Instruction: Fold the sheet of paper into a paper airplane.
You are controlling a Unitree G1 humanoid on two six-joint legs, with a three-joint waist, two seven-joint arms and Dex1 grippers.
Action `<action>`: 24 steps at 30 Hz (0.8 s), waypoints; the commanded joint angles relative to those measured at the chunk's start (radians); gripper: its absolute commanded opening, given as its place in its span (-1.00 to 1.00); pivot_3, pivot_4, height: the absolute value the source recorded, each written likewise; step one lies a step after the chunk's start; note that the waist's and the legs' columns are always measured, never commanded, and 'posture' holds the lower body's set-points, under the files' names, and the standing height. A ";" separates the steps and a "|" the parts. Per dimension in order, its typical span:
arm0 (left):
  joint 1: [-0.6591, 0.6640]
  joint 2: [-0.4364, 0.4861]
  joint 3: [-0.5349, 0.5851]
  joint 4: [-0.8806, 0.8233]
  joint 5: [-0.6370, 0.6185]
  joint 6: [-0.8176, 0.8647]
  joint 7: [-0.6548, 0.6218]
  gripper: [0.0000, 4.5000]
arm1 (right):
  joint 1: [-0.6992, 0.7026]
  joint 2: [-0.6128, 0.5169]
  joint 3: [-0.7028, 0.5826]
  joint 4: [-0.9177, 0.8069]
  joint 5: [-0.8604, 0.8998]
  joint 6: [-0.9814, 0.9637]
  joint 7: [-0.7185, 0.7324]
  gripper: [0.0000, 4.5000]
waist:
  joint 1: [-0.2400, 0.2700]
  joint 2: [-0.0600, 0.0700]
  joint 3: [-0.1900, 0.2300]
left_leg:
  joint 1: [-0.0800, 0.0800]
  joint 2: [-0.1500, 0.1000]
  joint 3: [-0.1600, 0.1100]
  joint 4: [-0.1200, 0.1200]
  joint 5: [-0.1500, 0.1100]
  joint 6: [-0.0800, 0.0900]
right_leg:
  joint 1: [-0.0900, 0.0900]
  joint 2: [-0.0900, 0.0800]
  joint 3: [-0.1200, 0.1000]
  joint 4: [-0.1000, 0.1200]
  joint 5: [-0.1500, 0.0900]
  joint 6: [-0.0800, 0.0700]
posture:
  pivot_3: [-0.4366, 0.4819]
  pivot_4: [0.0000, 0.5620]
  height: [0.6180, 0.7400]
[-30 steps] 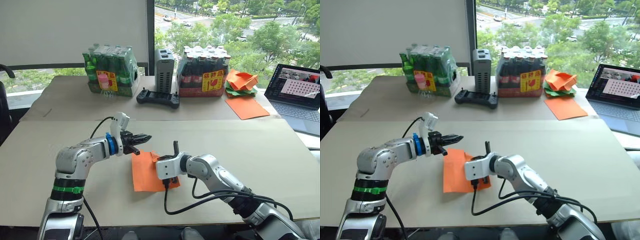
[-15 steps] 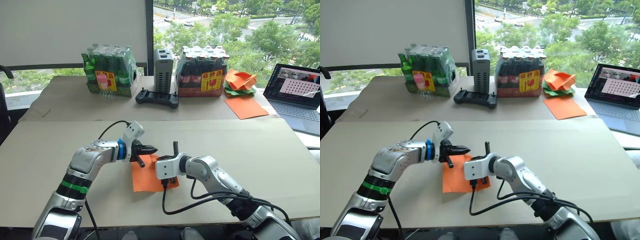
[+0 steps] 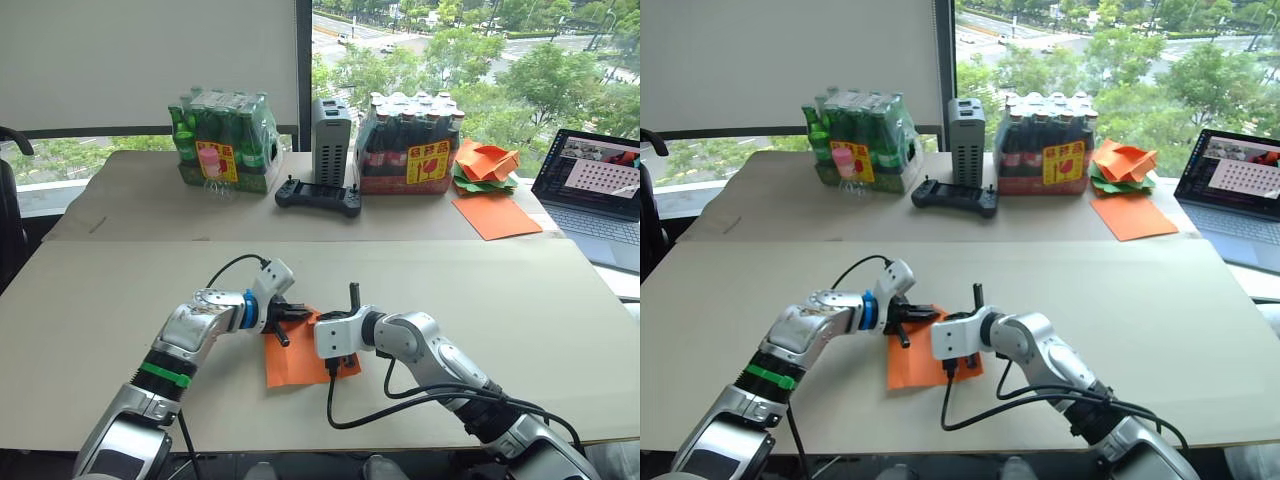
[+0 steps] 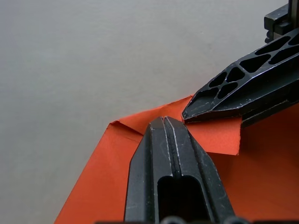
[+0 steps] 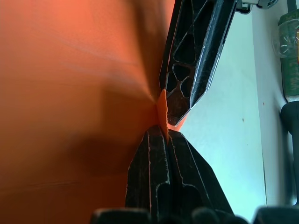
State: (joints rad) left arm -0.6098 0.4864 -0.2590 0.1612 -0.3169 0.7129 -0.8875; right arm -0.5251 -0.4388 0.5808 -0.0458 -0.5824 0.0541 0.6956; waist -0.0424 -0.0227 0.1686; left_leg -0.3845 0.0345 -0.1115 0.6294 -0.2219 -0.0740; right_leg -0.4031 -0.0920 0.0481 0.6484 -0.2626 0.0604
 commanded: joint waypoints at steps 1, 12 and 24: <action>0.006 -0.005 -0.009 0.005 0.022 -0.016 -0.012 -1.00 | 0.024 -0.006 -0.001 -0.012 -0.006 0.014 0.031 -0.98 | 0.000 0.000 0.000 | 0.000 0.000 0.000 0.000 0.000 0.000 | 0.000 0.000 0.000 0.000 0.000 0.000 | -0.05 -0.47 1.00; 0.006 -0.023 0.016 0.034 0.021 -0.007 -0.013 -1.00 | 0.073 0.031 -0.084 -0.034 0.127 0.113 0.102 0.02 | 0.001 0.000 -0.001 | 0.001 0.000 0.000 0.000 0.000 0.000 | 0.002 0.000 0.000 0.000 0.000 0.000 | -0.05 -0.47 1.00; 0.018 -0.020 0.016 0.023 0.025 -0.001 -0.010 -1.00 | 0.119 0.111 -0.298 -0.174 0.476 0.428 0.179 -0.21 | -0.002 0.000 -0.001 | 0.001 0.000 0.000 0.001 0.000 0.000 | 0.002 0.000 0.000 0.001 0.000 0.000 | -0.05 -0.47 1.00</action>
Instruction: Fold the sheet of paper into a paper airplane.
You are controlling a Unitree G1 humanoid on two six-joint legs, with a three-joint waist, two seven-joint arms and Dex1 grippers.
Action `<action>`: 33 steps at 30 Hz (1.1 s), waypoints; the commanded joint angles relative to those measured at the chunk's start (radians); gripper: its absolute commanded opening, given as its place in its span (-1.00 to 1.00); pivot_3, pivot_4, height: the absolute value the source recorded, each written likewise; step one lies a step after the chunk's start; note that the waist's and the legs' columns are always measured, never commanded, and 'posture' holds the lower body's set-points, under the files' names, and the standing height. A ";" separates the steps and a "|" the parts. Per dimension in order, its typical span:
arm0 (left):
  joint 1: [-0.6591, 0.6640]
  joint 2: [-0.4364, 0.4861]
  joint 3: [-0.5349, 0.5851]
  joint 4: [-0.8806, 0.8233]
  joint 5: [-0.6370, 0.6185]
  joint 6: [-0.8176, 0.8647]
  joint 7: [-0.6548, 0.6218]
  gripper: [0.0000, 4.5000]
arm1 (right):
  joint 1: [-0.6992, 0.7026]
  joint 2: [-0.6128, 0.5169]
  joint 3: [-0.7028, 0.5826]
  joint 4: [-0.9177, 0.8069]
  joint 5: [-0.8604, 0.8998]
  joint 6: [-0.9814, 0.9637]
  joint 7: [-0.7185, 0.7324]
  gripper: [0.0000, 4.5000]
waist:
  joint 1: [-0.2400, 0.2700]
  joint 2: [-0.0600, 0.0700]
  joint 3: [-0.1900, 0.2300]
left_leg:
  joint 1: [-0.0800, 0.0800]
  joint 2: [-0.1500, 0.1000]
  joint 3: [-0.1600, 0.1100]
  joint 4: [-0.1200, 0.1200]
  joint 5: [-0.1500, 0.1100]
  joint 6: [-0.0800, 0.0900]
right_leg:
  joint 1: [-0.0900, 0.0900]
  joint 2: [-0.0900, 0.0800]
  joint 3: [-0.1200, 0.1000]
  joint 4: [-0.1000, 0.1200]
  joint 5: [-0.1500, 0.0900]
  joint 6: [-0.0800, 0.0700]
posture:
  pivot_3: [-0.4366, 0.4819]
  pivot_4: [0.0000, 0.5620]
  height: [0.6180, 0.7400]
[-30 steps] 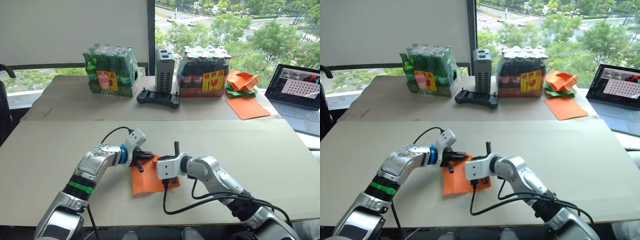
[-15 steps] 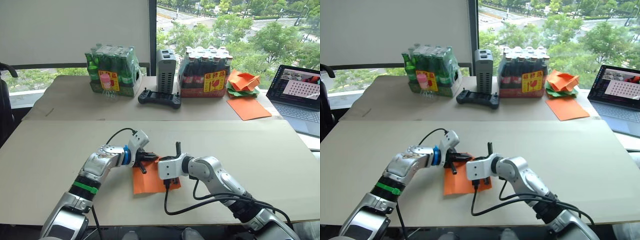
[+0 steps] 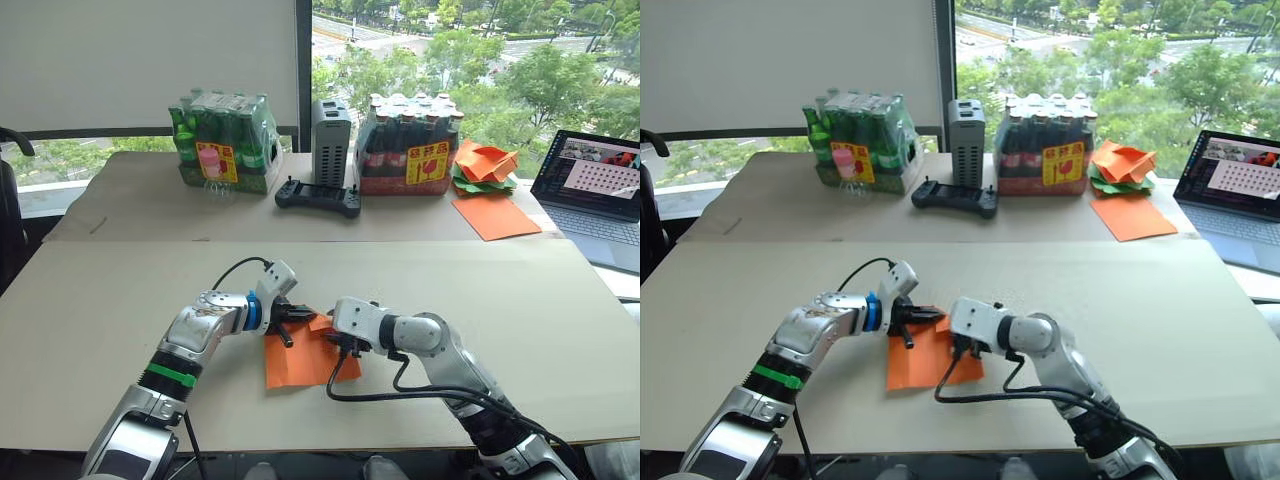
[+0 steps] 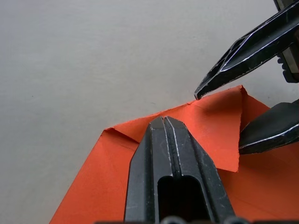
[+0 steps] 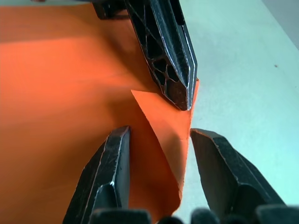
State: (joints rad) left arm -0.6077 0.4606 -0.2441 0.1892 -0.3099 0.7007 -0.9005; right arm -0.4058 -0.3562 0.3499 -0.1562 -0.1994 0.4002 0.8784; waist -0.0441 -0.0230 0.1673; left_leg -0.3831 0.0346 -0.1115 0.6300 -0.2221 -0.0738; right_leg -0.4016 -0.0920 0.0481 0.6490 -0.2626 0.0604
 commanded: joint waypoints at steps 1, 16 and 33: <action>0.016 0.006 0.001 -0.006 0.018 0.011 0.003 -1.00 | 0.001 0.035 -0.082 -0.068 0.113 0.104 -0.013 -0.36 | 0.000 0.000 0.000 | 0.000 0.000 0.000 0.000 0.000 0.000 | 0.000 0.000 0.000 0.000 0.000 0.000 | -0.05 -0.47 1.00; 0.017 0.008 0.000 -0.011 0.019 0.020 -0.008 -1.00 | 0.006 0.060 -0.183 -0.136 0.371 0.352 -0.060 -0.99 | 0.001 0.000 0.000 | -0.001 0.000 0.000 0.000 0.000 0.000 | -0.001 0.000 0.000 0.000 0.000 0.000 | -0.05 -0.47 1.00; 0.017 0.008 0.000 -0.008 0.027 0.015 -0.009 -1.00 | -0.003 0.046 -0.224 -0.155 0.527 0.376 -0.093 -0.01 | 0.000 0.000 0.000 | -0.001 0.000 0.000 0.000 0.000 0.000 | 0.000 0.000 0.000 0.000 0.000 0.000 | -0.05 -0.47 1.00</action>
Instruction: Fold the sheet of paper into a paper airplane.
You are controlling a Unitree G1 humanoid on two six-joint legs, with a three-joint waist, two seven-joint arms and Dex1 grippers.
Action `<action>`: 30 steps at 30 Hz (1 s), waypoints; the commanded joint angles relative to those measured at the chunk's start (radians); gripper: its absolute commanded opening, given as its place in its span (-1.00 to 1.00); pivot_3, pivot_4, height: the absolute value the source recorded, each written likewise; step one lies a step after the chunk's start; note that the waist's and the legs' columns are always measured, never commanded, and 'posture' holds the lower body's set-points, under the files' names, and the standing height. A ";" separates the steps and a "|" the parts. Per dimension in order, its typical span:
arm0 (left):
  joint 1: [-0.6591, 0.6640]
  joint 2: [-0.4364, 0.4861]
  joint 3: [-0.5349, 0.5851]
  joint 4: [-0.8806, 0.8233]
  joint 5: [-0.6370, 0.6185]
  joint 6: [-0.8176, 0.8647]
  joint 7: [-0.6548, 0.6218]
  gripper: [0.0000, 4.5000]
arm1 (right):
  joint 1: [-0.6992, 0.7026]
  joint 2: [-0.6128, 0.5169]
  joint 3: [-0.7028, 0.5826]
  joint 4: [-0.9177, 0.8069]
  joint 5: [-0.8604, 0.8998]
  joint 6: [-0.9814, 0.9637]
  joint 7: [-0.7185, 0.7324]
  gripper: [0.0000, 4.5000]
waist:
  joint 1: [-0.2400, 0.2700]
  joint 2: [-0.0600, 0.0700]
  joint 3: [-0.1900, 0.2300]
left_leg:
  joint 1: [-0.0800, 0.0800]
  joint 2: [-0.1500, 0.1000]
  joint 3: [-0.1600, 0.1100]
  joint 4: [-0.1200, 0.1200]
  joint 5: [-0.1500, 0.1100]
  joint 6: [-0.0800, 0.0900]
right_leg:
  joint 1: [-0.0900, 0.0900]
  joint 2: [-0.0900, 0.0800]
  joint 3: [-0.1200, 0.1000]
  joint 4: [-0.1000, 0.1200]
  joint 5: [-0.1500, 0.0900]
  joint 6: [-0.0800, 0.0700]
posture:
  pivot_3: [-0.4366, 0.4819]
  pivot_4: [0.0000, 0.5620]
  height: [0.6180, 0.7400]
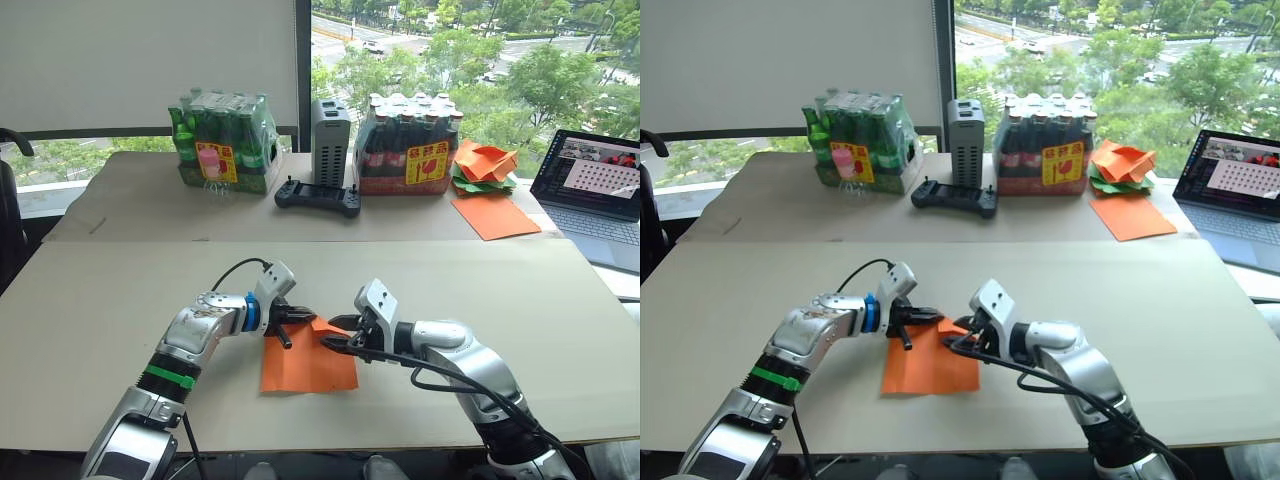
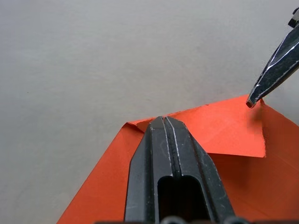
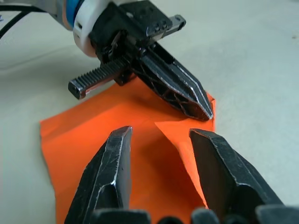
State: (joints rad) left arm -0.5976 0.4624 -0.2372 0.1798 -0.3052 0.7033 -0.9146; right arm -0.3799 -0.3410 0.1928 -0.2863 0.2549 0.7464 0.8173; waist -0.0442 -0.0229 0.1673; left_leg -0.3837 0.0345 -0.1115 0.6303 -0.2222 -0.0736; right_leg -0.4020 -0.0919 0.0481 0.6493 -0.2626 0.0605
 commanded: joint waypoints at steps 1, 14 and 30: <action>0.007 0.006 -0.007 0.001 0.022 0.012 0.005 -1.00 | -0.035 0.043 -0.086 -0.019 0.092 0.039 -0.044 -0.01 | 0.000 0.000 0.000 | 0.000 0.000 0.000 0.000 0.000 0.000 | 0.000 0.000 0.000 0.000 0.000 0.000 | -0.05 -0.47 1.00; 0.004 0.005 -0.008 -0.001 0.026 0.011 0.003 -1.00 | -0.006 0.018 0.009 0.038 0.032 -0.017 -0.135 -0.99 | -0.001 0.000 0.000 | 0.000 0.000 0.000 0.000 0.000 0.000 | 0.000 0.000 0.000 0.000 0.000 0.000 | -0.05 -0.47 1.00; -0.002 -0.021 0.007 -0.056 0.004 0.039 0.018 -1.00 | 0.031 -0.031 0.124 0.058 -0.064 -0.042 -0.158 -0.99 | 0.000 0.000 0.000 | 0.000 0.000 0.000 0.000 0.000 0.000 | 0.000 0.000 0.000 0.000 0.000 0.000 | -0.05 -0.47 1.00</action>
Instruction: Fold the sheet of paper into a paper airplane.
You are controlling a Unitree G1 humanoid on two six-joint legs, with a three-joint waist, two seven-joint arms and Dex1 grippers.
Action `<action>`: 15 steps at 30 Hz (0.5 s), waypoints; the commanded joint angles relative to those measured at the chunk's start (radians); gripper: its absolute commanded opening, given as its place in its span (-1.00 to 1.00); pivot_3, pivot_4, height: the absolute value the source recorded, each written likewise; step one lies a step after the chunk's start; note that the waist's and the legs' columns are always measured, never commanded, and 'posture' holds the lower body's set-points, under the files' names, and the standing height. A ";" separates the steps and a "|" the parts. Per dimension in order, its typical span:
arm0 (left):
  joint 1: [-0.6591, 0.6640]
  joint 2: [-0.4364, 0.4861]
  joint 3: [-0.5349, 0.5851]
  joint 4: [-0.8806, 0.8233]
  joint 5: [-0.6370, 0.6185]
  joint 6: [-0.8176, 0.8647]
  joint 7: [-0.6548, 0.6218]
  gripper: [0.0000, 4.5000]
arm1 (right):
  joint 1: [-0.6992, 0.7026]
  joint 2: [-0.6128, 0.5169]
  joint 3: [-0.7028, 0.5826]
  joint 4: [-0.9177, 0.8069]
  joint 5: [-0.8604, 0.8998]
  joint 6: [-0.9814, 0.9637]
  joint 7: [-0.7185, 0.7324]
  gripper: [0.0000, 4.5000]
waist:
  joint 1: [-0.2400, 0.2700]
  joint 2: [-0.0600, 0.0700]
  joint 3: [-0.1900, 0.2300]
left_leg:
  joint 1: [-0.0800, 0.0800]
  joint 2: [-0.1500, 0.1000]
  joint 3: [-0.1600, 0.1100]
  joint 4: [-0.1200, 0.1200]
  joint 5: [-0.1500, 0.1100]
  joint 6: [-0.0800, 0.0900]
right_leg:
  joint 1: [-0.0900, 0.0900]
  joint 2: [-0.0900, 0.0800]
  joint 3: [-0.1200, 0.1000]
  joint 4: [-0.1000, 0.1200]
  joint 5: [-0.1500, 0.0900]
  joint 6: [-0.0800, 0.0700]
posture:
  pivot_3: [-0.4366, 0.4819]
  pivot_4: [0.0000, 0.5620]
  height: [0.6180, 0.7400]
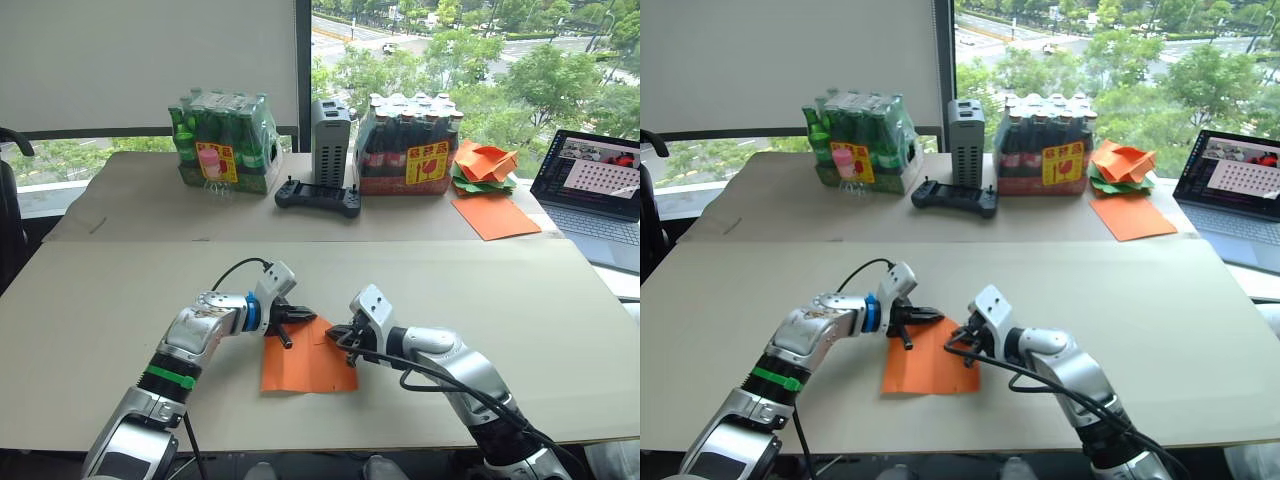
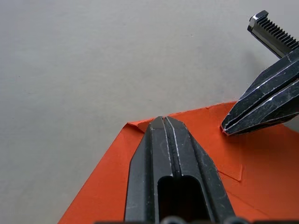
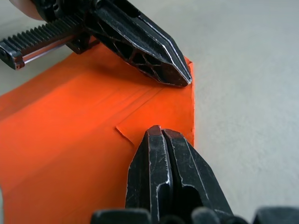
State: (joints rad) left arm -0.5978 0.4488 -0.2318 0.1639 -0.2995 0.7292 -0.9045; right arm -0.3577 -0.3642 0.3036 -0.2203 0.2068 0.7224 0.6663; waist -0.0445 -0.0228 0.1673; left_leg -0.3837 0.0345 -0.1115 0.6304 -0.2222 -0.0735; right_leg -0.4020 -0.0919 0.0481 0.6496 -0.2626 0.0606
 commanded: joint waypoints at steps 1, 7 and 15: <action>-0.002 -0.009 0.001 -0.047 -0.001 0.013 0.009 -1.00 | 0.010 -0.008 0.015 -0.006 -0.018 -0.018 -0.008 -0.99 | 0.000 0.000 0.000 | 0.000 0.000 0.000 0.000 0.000 0.000 | 0.000 0.000 0.000 0.000 0.000 0.000 | -0.05 -0.47 1.00; 0.003 -0.021 0.008 -0.097 -0.019 0.051 0.013 -1.00 | 0.011 -0.002 0.019 -0.008 -0.018 -0.019 -0.008 -0.99 | 0.000 0.000 0.000 | 0.000 0.000 0.000 0.000 0.000 0.000 | 0.000 0.000 0.000 0.000 0.000 0.000 | -0.05 -0.47 1.00; 0.024 -0.005 -0.020 0.040 0.052 -0.025 0.015 -1.00 | -0.028 0.108 -0.101 -0.053 0.093 0.054 -0.068 -0.99 | 0.000 0.000 0.000 | 0.000 0.000 0.000 0.000 0.000 0.000 | 0.000 0.000 0.000 0.000 0.000 0.000 | -0.05 -0.47 1.00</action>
State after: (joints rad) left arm -0.5808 0.4291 -0.2388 0.1481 -0.2903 0.7231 -0.8980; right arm -0.3516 -0.2819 0.2612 -0.2216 0.2406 0.7473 0.6185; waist -0.0446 -0.0229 0.1673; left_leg -0.3835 0.0347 -0.1116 0.6303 -0.2222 -0.0735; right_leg -0.4022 -0.0917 0.0481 0.6497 -0.2625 0.0604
